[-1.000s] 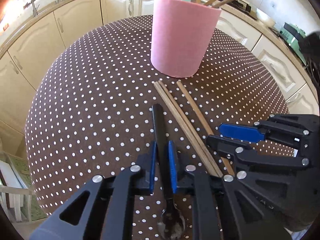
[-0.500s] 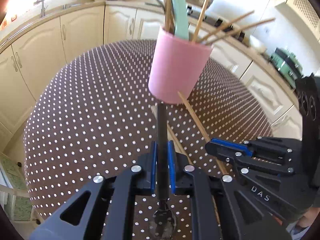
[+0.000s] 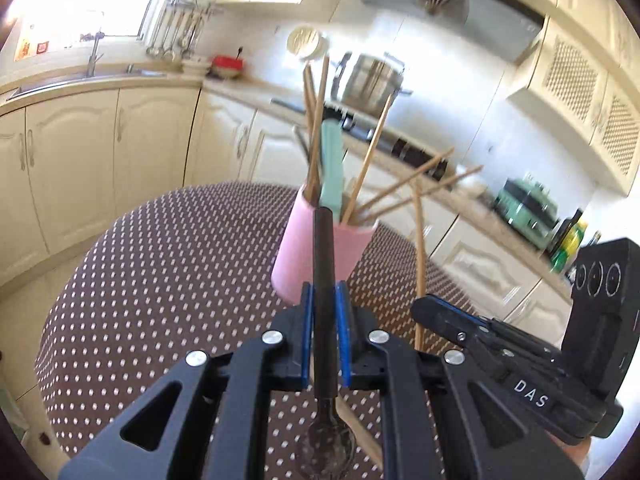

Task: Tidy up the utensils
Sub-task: 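Lift the black-handled utensil and chopstick upright over the pink cup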

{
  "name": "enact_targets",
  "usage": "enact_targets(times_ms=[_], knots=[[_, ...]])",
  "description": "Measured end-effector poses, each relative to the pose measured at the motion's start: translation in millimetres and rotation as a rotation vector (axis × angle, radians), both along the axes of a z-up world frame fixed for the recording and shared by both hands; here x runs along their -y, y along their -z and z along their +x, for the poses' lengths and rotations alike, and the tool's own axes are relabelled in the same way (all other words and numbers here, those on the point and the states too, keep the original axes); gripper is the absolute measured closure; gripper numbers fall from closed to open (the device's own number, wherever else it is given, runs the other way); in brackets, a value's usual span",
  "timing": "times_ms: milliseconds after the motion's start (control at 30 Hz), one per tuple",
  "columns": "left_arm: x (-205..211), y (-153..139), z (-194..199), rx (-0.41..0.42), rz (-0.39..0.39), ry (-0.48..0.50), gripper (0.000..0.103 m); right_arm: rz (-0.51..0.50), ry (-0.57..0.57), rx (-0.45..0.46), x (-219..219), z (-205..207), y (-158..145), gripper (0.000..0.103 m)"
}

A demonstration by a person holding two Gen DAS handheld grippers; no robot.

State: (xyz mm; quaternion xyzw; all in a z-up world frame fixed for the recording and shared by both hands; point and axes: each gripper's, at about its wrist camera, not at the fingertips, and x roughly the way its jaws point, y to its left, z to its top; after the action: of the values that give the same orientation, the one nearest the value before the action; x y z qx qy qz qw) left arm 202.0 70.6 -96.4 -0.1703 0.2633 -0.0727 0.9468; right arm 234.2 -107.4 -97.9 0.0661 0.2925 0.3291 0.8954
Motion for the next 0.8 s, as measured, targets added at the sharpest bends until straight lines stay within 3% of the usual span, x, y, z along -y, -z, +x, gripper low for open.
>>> enact_targets(times_ms=[467, 800], knots=[[14.9, -58.1, 20.2, 0.362, 0.013, -0.034, 0.092, 0.127, 0.137, 0.289, 6.6, 17.5, -64.5, 0.097], [22.6, -84.2, 54.7, 0.516, 0.033, -0.076, 0.092, 0.204, 0.244, 0.457, -1.3, 47.4, -90.0, 0.097]])
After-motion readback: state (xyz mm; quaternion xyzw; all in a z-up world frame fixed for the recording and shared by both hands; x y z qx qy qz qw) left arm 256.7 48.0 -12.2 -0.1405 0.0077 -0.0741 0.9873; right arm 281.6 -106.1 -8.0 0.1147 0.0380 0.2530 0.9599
